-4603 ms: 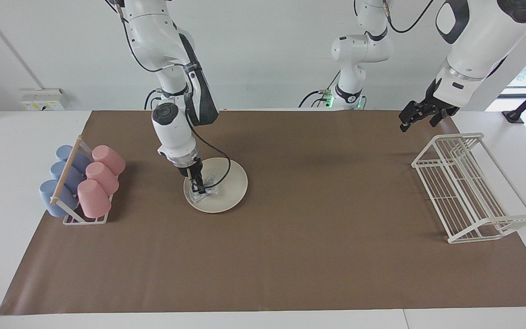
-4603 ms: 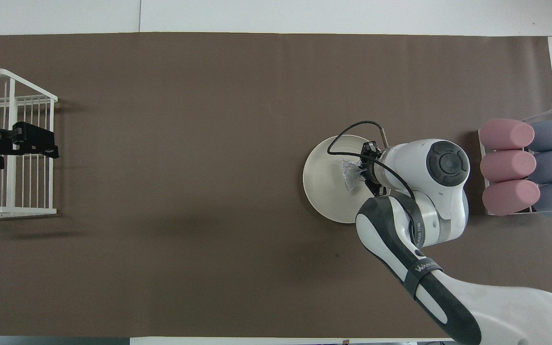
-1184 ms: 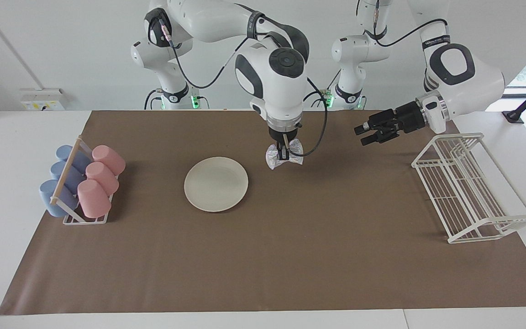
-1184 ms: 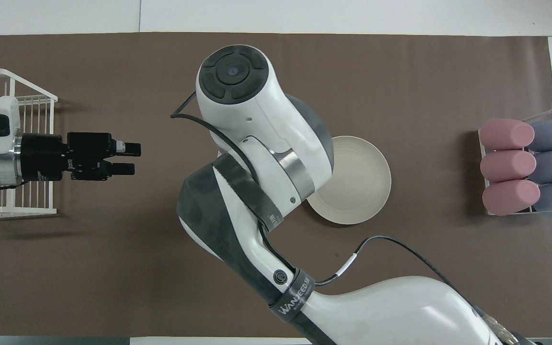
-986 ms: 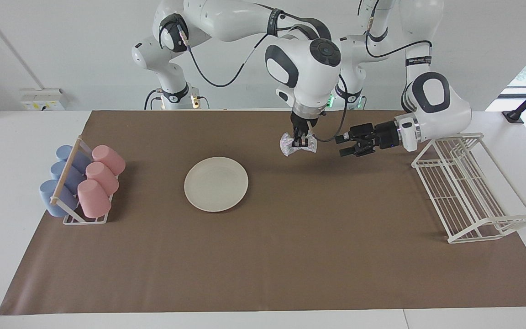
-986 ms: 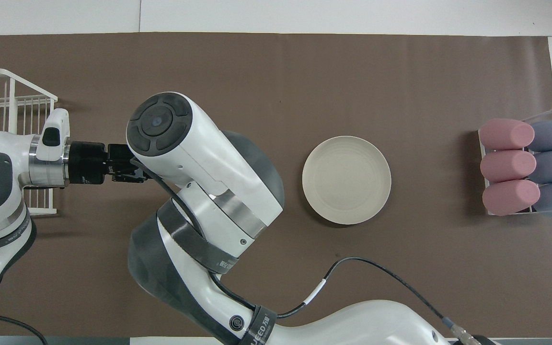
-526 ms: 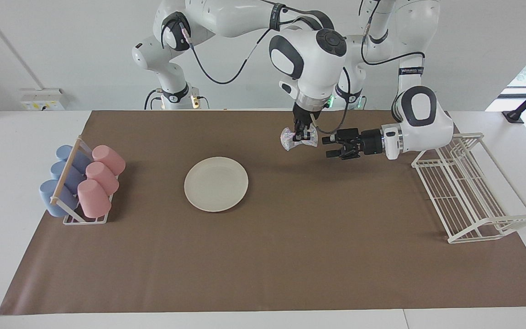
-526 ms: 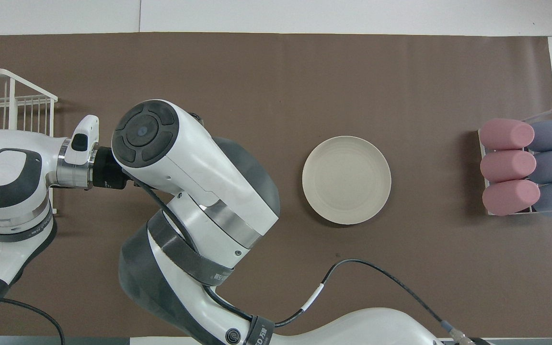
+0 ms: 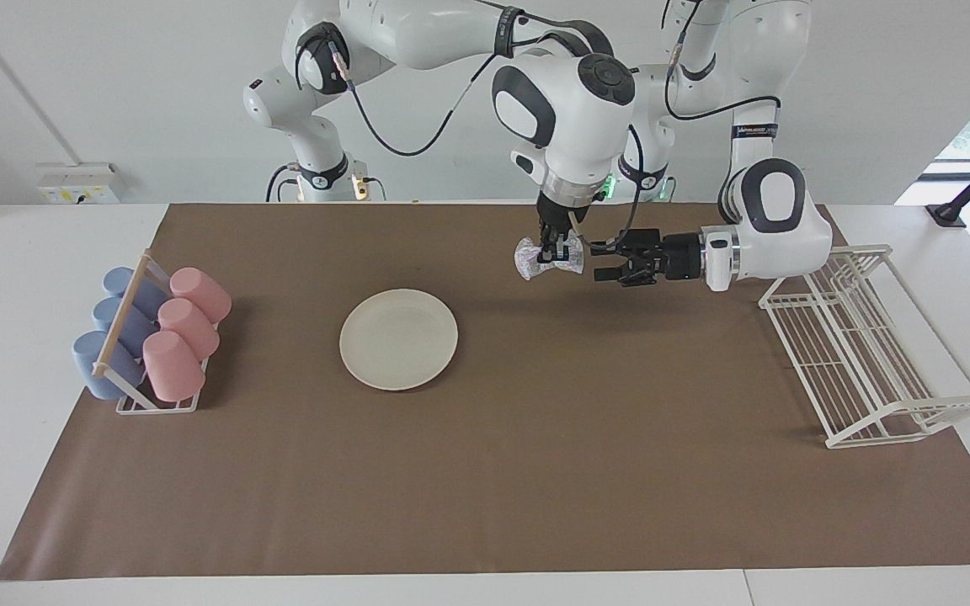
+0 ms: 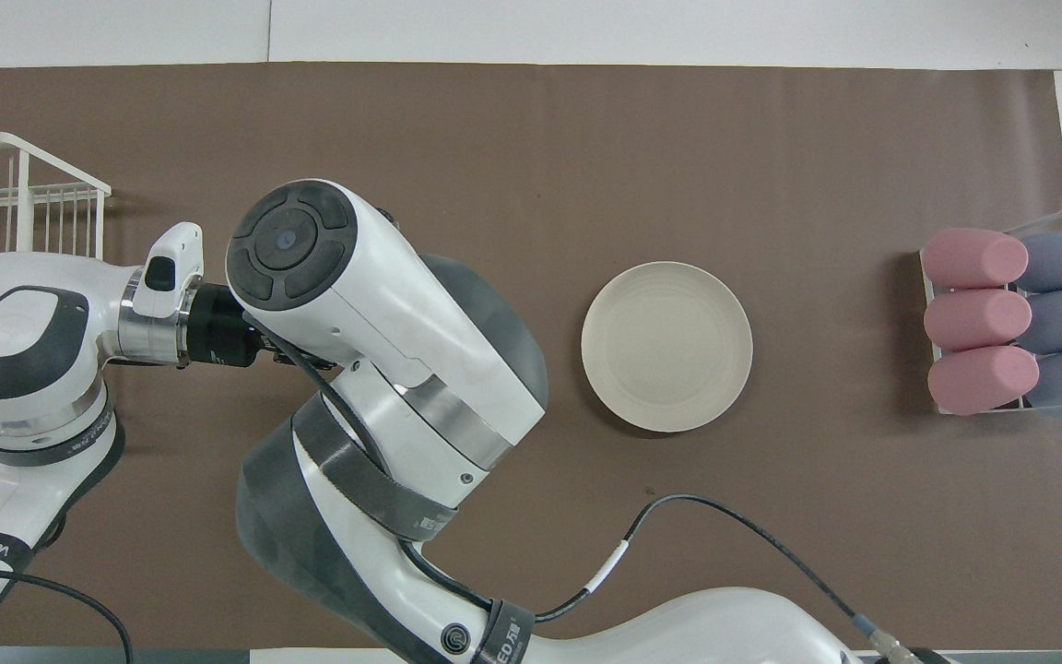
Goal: Wipe plate with sponge
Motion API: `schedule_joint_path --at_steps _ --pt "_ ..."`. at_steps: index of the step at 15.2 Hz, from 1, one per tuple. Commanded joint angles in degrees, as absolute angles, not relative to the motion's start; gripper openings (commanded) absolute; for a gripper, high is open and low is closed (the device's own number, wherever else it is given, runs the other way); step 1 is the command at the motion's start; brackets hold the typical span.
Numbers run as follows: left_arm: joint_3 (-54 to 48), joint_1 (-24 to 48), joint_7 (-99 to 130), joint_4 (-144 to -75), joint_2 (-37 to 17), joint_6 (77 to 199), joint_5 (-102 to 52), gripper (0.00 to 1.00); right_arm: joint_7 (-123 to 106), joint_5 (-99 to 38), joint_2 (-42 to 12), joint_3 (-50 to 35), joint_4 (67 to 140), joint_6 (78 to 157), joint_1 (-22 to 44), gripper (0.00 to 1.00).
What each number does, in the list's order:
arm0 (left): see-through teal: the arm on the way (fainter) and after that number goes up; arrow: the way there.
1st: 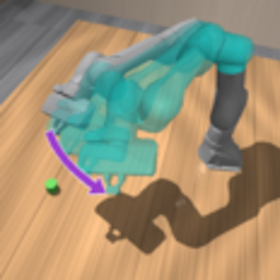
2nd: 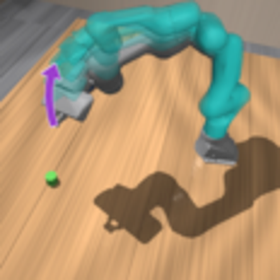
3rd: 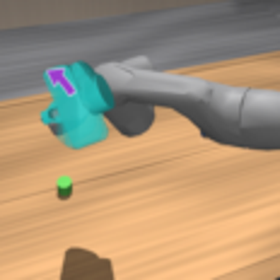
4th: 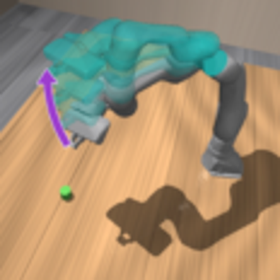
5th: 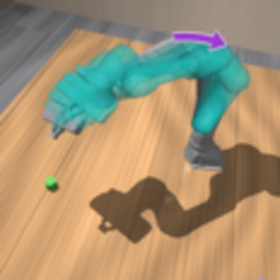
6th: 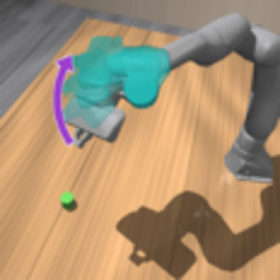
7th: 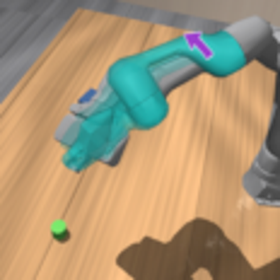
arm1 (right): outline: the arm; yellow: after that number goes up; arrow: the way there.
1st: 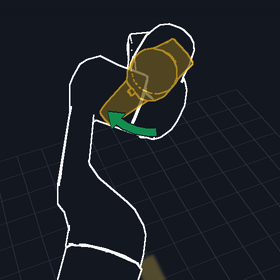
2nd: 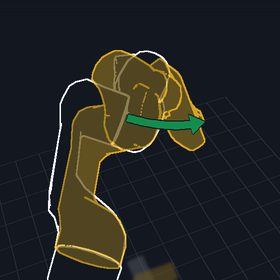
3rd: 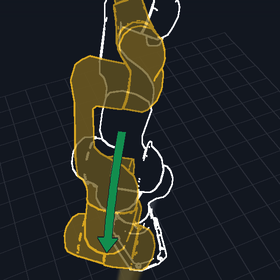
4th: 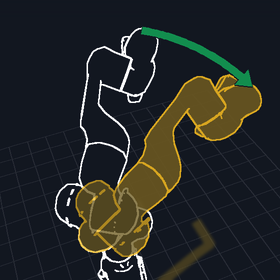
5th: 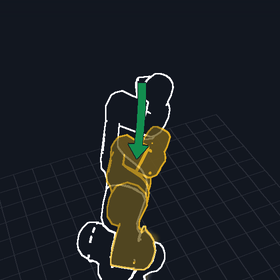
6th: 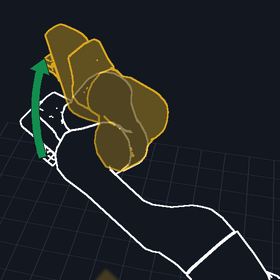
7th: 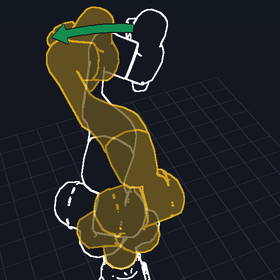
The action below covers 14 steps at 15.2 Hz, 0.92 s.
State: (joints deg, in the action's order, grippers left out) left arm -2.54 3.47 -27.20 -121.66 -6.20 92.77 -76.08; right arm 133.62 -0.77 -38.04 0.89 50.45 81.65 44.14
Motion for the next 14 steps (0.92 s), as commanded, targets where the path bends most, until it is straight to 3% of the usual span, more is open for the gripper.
schedule_joint_path --at_steps 1,3,7,12,14 --pt "-1.9 4.7 -27.0 -121.7 -6.5 91.9 -77.3 0.97 134.5 0.2 -38.1 0.7 49.9 82.0 43.9 0.0" --pt "-1.8 4.9 -27.0 -121.7 -6.5 91.9 -77.3 0.8 134.5 0.2 -38.1 0.7 49.9 82.0 43.9 0.0" --pt "-1.8 4.9 -26.9 -121.6 -6.5 91.1 -77.2 0.35 134.4 0.2 -38.1 0.7 49.9 82.0 43.9 0.0" --pt "-1.8 5.5 -26.8 -121.8 -6.3 90.9 -77.0 0.0 134.4 0.1 -38.1 0.8 49.9 82.2 43.8 0.0" --pt "-1.8 5.5 -26.7 -121.8 -6.2 90.6 -77.0 0.0 134.4 0.1 -38.1 0.7 49.9 82.3 43.5 0.0"
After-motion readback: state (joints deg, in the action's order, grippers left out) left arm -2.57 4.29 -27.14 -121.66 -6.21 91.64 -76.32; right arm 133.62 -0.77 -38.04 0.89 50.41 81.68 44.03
